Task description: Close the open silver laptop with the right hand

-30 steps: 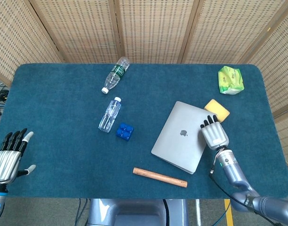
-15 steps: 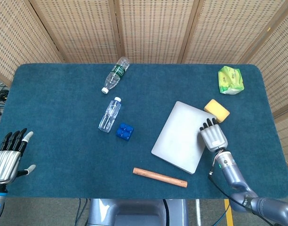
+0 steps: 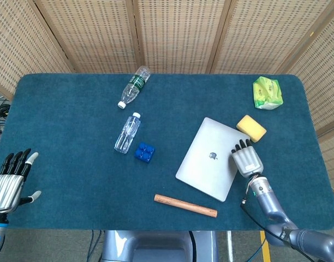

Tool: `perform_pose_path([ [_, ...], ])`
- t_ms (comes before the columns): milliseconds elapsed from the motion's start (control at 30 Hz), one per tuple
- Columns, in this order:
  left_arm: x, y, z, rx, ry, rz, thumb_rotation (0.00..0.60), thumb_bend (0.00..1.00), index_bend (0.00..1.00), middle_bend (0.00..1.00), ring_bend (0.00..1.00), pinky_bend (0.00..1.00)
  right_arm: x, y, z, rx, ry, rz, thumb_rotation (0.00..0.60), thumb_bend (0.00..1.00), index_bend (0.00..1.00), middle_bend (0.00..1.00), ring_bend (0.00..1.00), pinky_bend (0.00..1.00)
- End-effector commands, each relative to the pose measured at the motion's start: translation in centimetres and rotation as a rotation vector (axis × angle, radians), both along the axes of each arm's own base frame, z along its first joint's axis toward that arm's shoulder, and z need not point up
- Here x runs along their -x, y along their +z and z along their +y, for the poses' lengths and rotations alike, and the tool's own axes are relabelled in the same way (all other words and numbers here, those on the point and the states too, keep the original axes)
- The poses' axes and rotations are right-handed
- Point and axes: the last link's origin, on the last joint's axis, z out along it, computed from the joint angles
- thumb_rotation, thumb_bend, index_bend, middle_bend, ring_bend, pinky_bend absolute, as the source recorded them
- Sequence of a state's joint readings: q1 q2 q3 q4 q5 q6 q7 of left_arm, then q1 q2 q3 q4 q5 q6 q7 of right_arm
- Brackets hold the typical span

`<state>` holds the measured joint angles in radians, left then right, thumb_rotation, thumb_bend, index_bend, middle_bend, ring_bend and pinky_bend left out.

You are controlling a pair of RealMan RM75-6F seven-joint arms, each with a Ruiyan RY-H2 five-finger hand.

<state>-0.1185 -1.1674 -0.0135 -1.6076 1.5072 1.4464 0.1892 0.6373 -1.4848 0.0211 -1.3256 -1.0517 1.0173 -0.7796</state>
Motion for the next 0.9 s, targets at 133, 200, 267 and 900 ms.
perform_pose_path([
  [133, 0.0, 0.0, 0.0, -0.001, -0.001, -0.001, 0.6, 0.08, 0.0, 0.0, 0.0, 0.0, 0.1, 0.0, 0.1, -0.003, -0.003, -0.002, 0.6, 1.0, 0.37, 0.28, 0.14, 0.17],
  [200, 0.0, 0.0, 0.0, -0.002, -0.001, -0.001, 0.6, 0.08, 0.0, 0.0, 0.0, 0.0, 0.1, -0.1, 0.2, -0.005, -0.006, -0.003, 0.6, 1.0, 0.37, 0.28, 0.14, 0.17],
  [267, -0.1, 0.1, 0.0, -0.002, -0.001, -0.001, 0.6, 0.08, 0.0, 0.0, 0.0, 0.0, 0.2, -0.1, 0.2, -0.007, -0.007, -0.003, 0.6, 1.0, 0.37, 0.28, 0.14, 0.17],
  [900, -0.2, 0.3, -0.1, -0.012, -0.008, -0.009, 0.6, 0.08, 0.0, 0.0, 0.0, 0.0, -2.1, 4.9, 0.2, 0.127, 0.066, -0.096, 0.6, 0.99, 0.37, 0.22, 0.09, 0.17],
])
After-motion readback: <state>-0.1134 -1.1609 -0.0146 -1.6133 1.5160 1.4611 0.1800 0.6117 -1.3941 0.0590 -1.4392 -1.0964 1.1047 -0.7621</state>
